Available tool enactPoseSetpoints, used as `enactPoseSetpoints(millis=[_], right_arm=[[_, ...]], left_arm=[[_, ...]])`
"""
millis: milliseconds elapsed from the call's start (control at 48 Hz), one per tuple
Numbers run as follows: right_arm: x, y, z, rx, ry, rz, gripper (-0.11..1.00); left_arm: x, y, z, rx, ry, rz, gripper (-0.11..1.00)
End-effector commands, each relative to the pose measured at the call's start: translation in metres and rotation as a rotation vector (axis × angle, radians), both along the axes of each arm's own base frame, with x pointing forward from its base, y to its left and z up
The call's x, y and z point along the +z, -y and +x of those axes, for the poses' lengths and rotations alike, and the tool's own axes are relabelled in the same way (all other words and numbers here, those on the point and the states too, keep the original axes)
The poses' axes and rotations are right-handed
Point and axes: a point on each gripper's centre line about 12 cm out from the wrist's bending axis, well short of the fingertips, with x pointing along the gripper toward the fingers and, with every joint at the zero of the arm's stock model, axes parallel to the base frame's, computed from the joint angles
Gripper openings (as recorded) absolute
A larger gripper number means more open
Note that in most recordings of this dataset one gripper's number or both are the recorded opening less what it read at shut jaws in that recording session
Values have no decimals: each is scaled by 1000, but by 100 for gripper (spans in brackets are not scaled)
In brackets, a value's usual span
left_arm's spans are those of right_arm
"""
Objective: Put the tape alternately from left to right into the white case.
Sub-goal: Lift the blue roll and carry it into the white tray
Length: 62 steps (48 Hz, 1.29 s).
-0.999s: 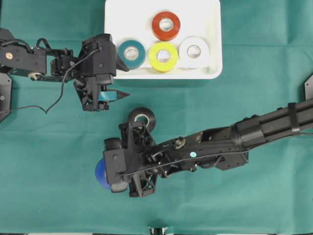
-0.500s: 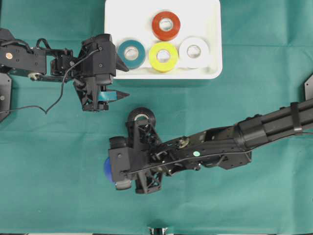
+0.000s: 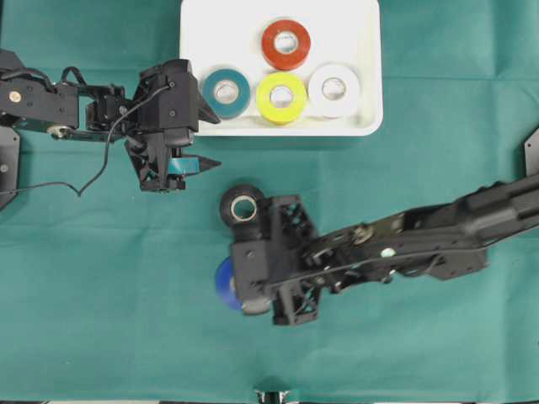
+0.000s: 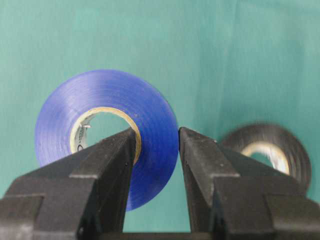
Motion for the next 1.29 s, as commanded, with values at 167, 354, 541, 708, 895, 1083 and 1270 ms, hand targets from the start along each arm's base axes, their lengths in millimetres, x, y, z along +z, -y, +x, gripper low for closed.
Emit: enactPoseSetpoints(millis=[167,354,541,708,895,1083,1270], right_arm=[[23,8,-30,-44,20,57,2],[20,13,-44,-66,2,69,2],[19,27,-49,-92,-3,63,2],[16,52,-52,-146,-14,55,2],[14,87,-57,-224,-23,47,2],[9,125,-66,-315,-39,38,2],[7,162,-75,-399,-40,24,2]], left_arm=[[9,0,1,2,32,-1,80],[8,0,1,10,32,-10,80],[9,0,2,11,33,-11,80],[9,1,2,9,33,-11,80],[9,1,1,9,33,-11,80],[9,1,2,9,33,-11,80],[10,1,3,9,36,-11,80]])
